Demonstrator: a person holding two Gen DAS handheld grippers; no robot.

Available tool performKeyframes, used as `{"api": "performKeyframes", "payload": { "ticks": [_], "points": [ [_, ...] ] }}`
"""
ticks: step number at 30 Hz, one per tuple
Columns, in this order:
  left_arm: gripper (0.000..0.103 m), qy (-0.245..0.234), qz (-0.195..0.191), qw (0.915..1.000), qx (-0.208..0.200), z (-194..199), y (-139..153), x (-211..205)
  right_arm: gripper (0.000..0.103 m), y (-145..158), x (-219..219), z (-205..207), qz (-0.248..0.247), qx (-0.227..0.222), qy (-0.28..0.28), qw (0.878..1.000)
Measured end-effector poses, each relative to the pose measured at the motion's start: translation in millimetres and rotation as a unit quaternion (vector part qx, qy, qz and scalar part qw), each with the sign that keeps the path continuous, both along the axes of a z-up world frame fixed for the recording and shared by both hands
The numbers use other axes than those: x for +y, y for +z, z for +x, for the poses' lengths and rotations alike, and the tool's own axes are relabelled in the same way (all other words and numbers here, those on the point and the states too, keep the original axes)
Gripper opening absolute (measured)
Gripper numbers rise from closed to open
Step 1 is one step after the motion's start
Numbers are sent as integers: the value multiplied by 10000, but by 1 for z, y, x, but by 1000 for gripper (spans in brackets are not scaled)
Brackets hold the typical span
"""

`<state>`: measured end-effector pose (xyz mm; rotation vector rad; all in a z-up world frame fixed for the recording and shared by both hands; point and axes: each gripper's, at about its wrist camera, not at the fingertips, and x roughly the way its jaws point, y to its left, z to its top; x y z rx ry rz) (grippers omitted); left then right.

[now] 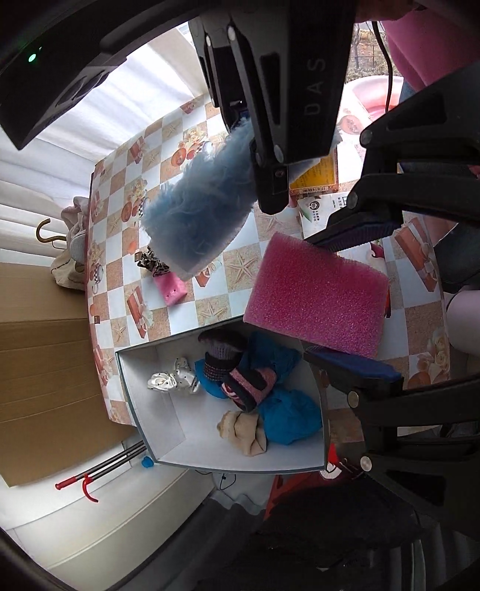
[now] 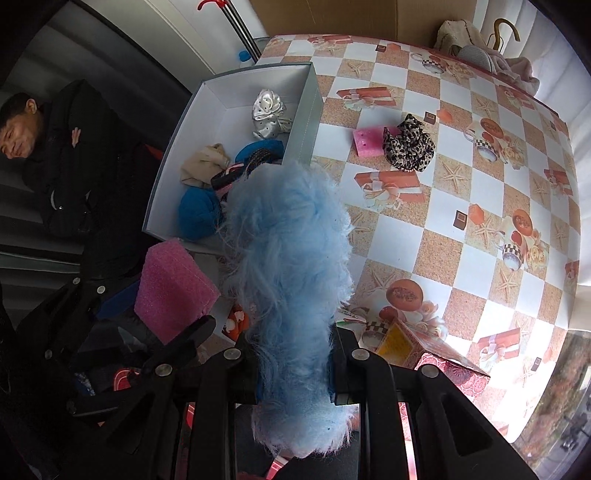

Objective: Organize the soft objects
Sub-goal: 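Carry the pink sponge with the left gripper while the right carries the blue duster over the box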

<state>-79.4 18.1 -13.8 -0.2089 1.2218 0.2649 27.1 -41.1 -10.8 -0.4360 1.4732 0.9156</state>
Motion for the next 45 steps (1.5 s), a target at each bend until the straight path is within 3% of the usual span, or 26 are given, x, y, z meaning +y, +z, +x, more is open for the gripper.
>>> {"api": "performKeyframes", "payload": {
  "ticks": [18, 36, 45],
  "points": [
    [55, 418, -10, 9991, -114, -22, -3, 15, 24, -12, 33, -29, -414, 25, 558, 9976],
    [55, 436, -36, 9990, -83, -20, -8, 25, 24, -15, 43, -21, -401, 46, 547, 9977],
    [56, 669, -30, 9977, -44, -18, -14, 42, 24, -15, 59, -6, -220, -60, 424, 9988]
  ]
}}
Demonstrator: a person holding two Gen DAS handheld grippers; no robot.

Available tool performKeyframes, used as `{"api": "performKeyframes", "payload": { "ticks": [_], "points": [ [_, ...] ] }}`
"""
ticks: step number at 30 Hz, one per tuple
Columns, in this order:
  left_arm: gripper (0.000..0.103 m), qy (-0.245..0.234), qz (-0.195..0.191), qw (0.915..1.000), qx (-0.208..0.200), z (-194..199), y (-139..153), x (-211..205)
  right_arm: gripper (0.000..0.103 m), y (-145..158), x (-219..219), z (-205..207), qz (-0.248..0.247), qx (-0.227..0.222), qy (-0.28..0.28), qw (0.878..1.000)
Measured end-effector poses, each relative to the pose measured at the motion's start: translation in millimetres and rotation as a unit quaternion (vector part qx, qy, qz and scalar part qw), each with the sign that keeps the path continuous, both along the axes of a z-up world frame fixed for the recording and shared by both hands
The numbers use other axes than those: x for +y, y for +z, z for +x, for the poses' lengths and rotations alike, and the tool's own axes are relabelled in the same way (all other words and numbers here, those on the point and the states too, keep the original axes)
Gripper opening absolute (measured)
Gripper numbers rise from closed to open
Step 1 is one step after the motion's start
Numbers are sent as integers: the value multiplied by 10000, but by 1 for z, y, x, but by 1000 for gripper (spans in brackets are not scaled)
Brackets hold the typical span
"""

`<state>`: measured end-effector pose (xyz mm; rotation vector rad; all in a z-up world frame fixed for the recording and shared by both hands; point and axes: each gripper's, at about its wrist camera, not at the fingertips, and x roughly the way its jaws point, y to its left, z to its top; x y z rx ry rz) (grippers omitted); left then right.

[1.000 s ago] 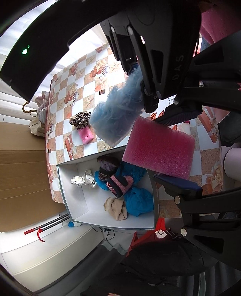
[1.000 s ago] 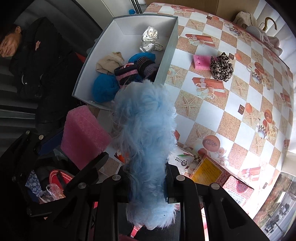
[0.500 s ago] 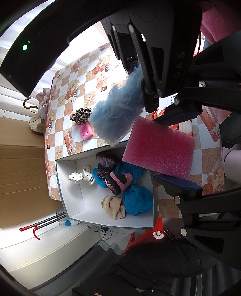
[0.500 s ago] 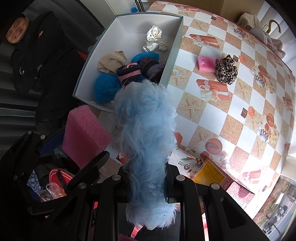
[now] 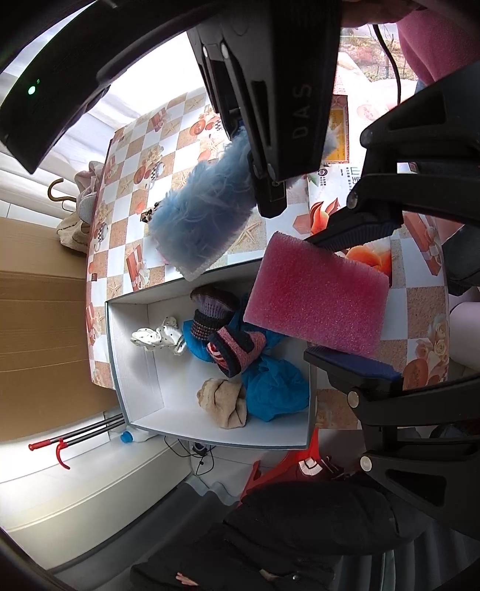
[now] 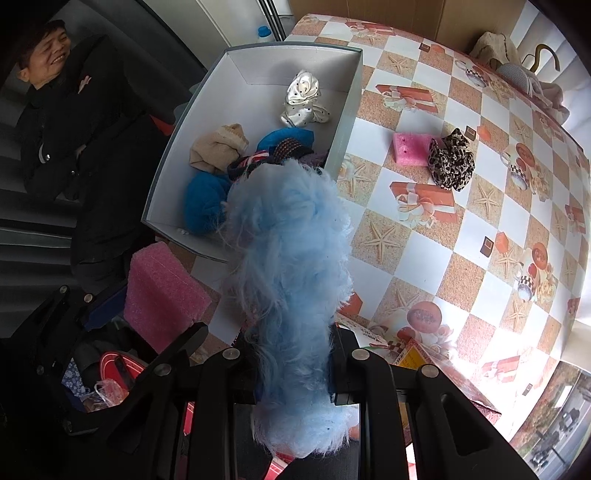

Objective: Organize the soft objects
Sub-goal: 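Carry the pink sponge with the left gripper while the right carries the blue duster over the box, then open both grippers to drop the sponge and duster into the box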

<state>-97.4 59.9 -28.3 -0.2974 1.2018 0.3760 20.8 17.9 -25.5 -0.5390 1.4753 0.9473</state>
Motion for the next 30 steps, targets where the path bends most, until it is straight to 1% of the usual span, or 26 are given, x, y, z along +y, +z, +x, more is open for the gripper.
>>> {"api": "performKeyframes", "payload": {
  "ticks": [7, 12, 16, 20, 30],
  "points": [
    [56, 231, 90, 9996, 138, 12, -10, 37, 24, 4, 19, 19, 155, -77, -106, 9998],
    [55, 567, 134, 9981, 179, 26, -17, 73, 24, 4, 39, 29, 206, -104, -76, 9997],
    [56, 882, 15, 9957, 280, 33, -27, 98, 24, -1, 55, 34, 235, 72, -165, 9996],
    [56, 1017, -37, 9939, 422, 37, -37, 108, 24, -5, 67, 34, 250, 138, -154, 9995],
    [56, 1039, -198, 9927, 578, 42, -52, 111, 24, -17, 80, 35, 201, 244, -173, 9994]
  ]
}}
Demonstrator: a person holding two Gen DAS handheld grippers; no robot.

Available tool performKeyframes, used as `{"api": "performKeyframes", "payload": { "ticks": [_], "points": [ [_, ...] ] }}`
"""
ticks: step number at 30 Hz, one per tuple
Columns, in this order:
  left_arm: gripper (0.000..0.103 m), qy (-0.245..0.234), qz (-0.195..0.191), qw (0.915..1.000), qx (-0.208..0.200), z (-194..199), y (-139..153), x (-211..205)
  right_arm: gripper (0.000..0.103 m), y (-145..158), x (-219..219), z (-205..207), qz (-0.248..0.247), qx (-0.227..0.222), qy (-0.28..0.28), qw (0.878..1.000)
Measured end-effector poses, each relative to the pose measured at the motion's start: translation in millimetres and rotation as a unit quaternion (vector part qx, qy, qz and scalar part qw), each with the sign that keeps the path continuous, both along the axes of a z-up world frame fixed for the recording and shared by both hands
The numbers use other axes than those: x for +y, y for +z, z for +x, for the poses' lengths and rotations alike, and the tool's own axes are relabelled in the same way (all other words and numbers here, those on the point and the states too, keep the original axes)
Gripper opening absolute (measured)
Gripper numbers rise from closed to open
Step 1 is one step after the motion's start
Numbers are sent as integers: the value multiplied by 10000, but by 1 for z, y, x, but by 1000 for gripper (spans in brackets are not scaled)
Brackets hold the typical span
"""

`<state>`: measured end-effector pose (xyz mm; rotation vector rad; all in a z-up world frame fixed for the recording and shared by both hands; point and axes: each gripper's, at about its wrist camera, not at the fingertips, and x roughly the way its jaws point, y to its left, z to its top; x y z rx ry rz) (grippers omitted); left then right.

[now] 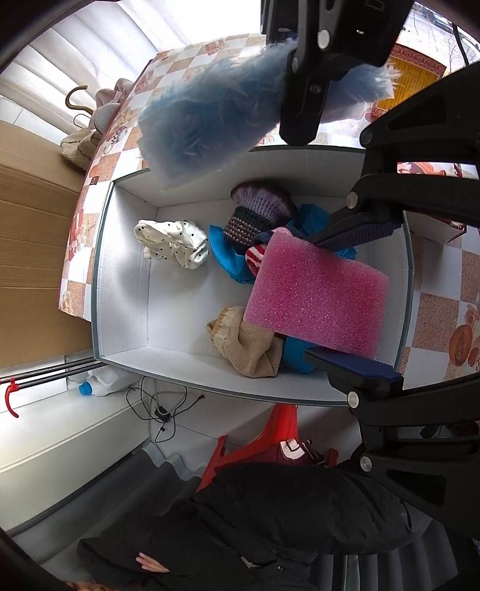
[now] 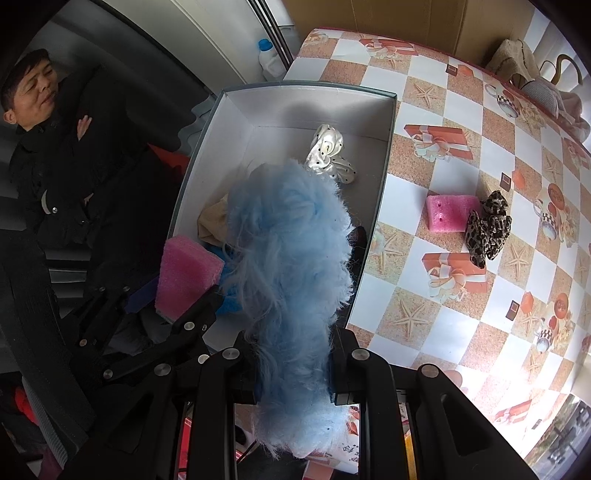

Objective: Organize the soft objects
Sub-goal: 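Open both grippers to drop the sponge and duster into the box, then grasp the second pink sponge with the left gripper while the right grasps the leopard scrunchie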

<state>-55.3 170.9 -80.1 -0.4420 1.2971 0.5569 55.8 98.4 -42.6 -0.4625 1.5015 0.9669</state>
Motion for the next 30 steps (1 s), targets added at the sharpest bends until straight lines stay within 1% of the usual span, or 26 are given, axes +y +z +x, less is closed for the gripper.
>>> {"api": "performKeyframes", "payload": {
  "ticks": [9, 12, 14, 15, 16, 18, 19, 20, 21, 22, 24, 27, 30],
  "points": [
    [56, -19, -51, 10000, 78, 4, -5, 3, 24, -5, 10, 2, 33, 45, 48, 10000],
    [57, -79, -69, 9999, 7, 4, -5, 2, 24, -5, 14, 3, 70, 115, 80, 9999],
    [62, -145, -64, 9999, -16, 5, -5, -1, 32, -6, 15, 3, 92, 183, 75, 9998],
    [72, -153, -44, 9999, 0, 6, -5, -2, 39, -6, 15, 4, 90, 196, 50, 9998],
    [80, -159, -31, 9999, 9, 6, -5, -2, 52, -6, 15, 5, 90, 211, 17, 9997],
    [82, -114, -26, 9999, -21, 5, -6, -3, 64, -6, 12, 9, 87, 203, -79, 9997],
    [85, -88, -33, 9999, -48, 4, -6, -3, 68, -5, 11, 11, 106, 233, -118, 9996],
    [86, -65, -44, 9999, -102, 3, -5, -3, 72, -5, 9, 14, 95, 252, -151, 9995],
    [87, -26, -75, 9999, -149, 2, -5, -2, 83, -4, 6, 17, 39, 222, -192, 9996],
    [92, 13, -149, 9997, -173, 1, -6, -2, 93, -3, 2, 20, 34, 228, -216, 9995],
    [92, 63, -297, 9990, -319, 0, -4, -3, 101, 2, -8, 29, 99, 285, -250, 9992],
    [93, 114, -445, 9973, -570, 1, 4, -9, 101, 8, -31, 45, -86, 165, -305, 9994],
    [93, -12, -472, 9967, -657, 7, 11, -22, 101, 7, -58, 66, -424, 88, -391, 9983]
  ]
}}
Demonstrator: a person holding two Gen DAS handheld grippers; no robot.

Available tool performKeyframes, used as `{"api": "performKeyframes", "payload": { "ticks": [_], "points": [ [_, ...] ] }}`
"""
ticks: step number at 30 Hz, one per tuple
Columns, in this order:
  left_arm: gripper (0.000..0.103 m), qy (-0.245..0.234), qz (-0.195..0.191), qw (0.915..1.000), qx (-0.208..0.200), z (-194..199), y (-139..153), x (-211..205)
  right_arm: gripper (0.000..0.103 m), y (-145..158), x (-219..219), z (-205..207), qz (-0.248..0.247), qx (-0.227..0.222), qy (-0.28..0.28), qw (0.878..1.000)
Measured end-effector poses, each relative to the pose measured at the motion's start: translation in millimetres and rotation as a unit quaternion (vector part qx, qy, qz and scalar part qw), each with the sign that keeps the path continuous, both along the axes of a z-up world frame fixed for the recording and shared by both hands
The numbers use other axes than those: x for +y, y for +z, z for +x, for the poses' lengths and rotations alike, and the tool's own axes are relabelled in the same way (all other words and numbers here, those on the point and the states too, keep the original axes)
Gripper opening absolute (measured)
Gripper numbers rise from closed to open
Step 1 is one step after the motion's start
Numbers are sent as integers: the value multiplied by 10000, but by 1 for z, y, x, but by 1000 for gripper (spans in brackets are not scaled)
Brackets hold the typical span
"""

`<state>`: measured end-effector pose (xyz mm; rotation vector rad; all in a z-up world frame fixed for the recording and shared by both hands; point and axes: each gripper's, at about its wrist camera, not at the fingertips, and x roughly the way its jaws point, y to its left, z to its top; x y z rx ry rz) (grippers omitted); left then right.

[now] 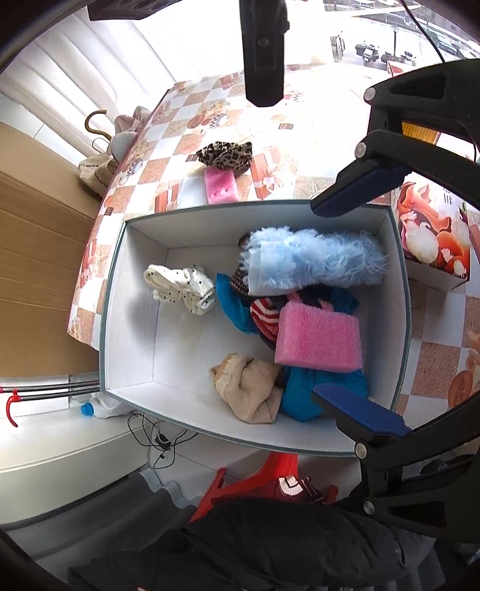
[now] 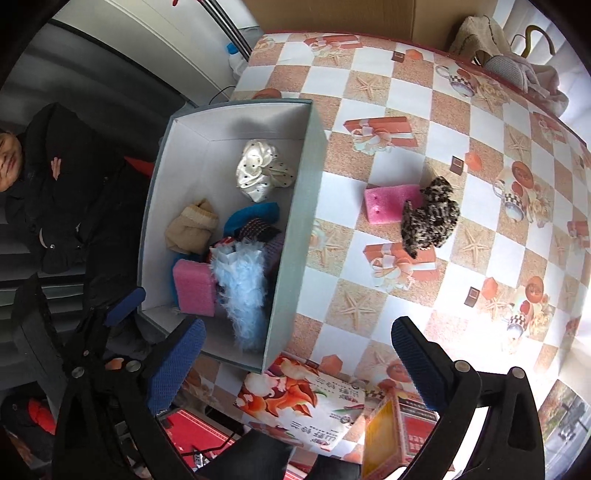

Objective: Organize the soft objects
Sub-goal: 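Grasp the second pink sponge with the left gripper while the right grasps the leopard scrunchie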

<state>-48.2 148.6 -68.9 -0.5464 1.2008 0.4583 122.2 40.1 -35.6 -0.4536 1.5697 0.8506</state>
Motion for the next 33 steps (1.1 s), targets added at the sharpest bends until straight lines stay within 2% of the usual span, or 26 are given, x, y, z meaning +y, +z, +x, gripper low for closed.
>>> {"api": "performKeyframes", "payload": {
  "ticks": [5, 9, 14, 19, 23, 25, 28, 33],
  "points": [
    [93, -362, -23, 9993, -55, 14, 8, -31, 101, -29, -32, 37, -784, -162, -31, 9968],
    [93, -639, -109, 9979, -23, 20, 11, -53, 101, -67, -45, 65, -1123, 66, -203, 9934],
    [93, -866, -175, 9960, 151, 20, 10, -74, 101, -92, -30, 91, -937, 60, -383, 9948],
    [93, -929, -191, 9948, 381, 21, 7, -86, 101, -121, -11, 123, -732, 104, -928, 9929],
    [93, -951, -270, 9935, 563, 29, 2, -88, 101, -152, -5, 136, -842, 170, -970, 9916],
    [93, -988, -244, 9928, 640, 36, 1, -87, 101, -163, -13, 140, -948, 183, -1047, 9898],
    [93, -1038, -209, 9925, 613, 54, 4, -87, 101, -171, -39, 148, -823, 476, -1392, 9857],
    [93, -1389, -155, 9885, 578, 106, 0, -98, 101, -177, -97, 164, -1214, 201, -1624, 9790]
  ]
}}
